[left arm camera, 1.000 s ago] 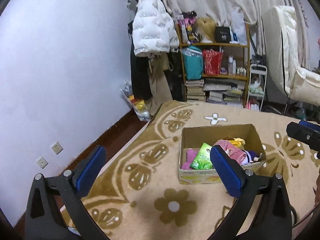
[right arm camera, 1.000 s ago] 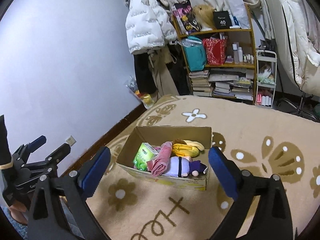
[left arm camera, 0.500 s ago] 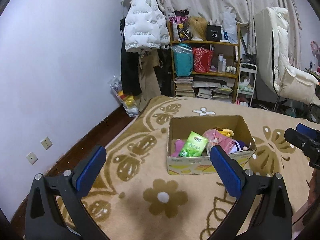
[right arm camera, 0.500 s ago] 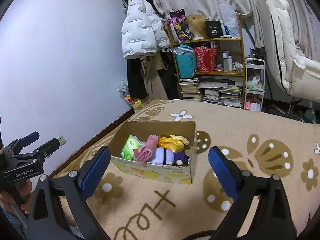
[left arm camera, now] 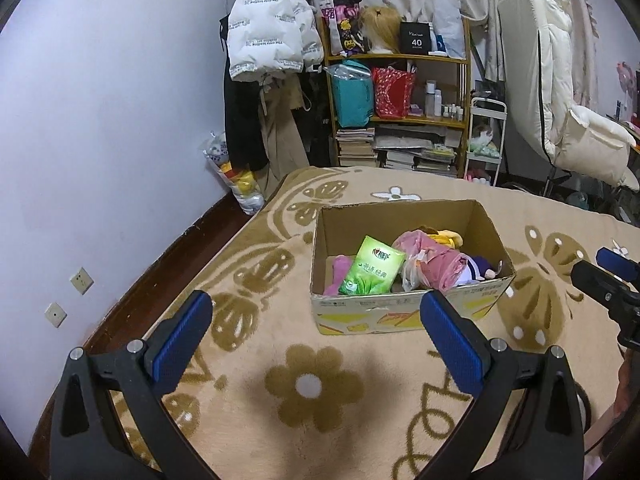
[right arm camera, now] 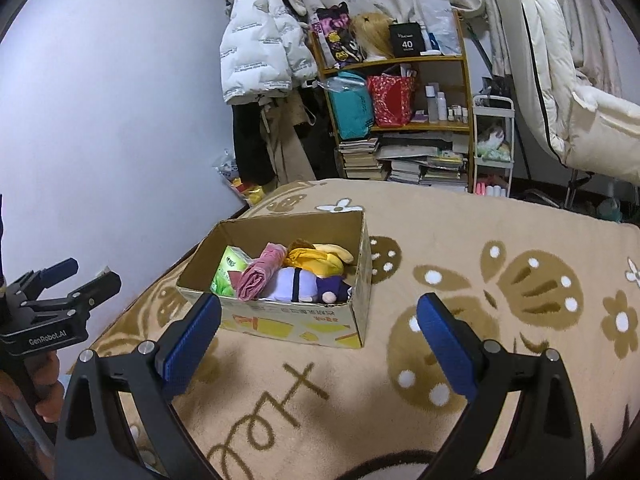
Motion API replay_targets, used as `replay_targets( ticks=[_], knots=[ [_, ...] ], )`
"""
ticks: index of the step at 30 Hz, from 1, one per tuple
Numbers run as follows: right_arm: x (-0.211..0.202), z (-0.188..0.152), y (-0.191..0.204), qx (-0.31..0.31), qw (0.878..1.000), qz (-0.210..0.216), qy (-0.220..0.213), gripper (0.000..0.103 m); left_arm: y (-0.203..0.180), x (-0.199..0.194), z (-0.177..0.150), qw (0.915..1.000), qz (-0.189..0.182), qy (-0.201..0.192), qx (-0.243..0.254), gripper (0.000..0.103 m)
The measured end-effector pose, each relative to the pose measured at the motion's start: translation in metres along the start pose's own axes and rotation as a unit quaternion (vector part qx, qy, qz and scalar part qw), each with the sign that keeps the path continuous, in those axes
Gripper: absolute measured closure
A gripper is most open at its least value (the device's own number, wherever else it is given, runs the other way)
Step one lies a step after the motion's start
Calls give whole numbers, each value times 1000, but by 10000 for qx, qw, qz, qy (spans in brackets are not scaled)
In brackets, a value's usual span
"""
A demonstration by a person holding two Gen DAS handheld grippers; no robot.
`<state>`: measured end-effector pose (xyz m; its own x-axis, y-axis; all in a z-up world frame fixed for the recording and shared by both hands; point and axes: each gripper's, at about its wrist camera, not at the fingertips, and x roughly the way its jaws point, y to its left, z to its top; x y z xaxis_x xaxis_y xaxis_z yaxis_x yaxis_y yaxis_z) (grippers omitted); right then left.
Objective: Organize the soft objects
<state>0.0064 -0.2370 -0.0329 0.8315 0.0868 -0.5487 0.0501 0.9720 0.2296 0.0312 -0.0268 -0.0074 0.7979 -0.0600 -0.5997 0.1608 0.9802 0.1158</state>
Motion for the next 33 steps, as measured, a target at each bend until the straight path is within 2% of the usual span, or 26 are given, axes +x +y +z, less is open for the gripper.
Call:
replay_targets(
  ticks=[9, 33],
  knots=[
    [4, -2, -2, 27, 10000, -6, 54, 1, -1, -1, 0, 9999, 93, -43, 58, 0],
    [5, -4, -5, 66, 10000, -30, 49, 1, 5, -1, 1, 10000, 22, -17, 33, 0]
  ],
)
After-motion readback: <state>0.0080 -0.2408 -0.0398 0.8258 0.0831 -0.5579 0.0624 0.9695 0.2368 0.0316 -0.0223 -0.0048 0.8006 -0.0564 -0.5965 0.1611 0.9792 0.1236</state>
